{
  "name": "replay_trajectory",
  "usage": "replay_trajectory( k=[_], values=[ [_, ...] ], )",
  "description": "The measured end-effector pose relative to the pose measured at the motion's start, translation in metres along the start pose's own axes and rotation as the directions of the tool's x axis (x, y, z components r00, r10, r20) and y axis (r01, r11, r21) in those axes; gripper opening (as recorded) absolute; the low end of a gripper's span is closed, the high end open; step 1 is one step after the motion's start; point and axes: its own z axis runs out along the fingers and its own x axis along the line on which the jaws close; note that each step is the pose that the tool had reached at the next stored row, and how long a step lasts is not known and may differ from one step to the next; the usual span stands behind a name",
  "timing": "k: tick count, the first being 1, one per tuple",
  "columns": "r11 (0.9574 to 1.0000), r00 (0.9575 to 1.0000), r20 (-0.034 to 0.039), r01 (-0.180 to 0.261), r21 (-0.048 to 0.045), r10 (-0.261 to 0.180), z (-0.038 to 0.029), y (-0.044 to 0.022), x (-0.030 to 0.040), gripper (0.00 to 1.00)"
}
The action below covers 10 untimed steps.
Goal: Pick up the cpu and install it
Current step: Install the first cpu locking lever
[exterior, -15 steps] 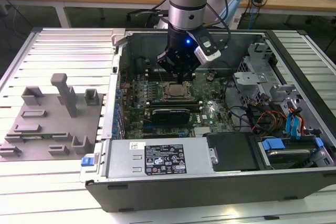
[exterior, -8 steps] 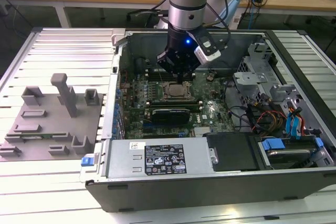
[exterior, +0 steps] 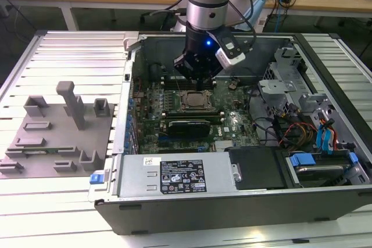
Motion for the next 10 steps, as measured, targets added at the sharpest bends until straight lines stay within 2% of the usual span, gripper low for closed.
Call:
replay_trajectory(
  k=[4, 6, 10],
  values=[
    [1.0000, 1.0000, -0.0003, 0.000, 0.0003, 0.000, -0.0002, 0.0003, 0.0033, 0.11],
    [1.0000, 1.0000, -0.0003, 0.000, 0.0002, 0.000, -0.0003, 0.0008, 0.0082, 0.11],
    [1.0000, 1.0000, -0.0002, 0.000, 0.0003, 0.000, -0.0005, 0.0021, 0.0223, 0.11]
  ],
)
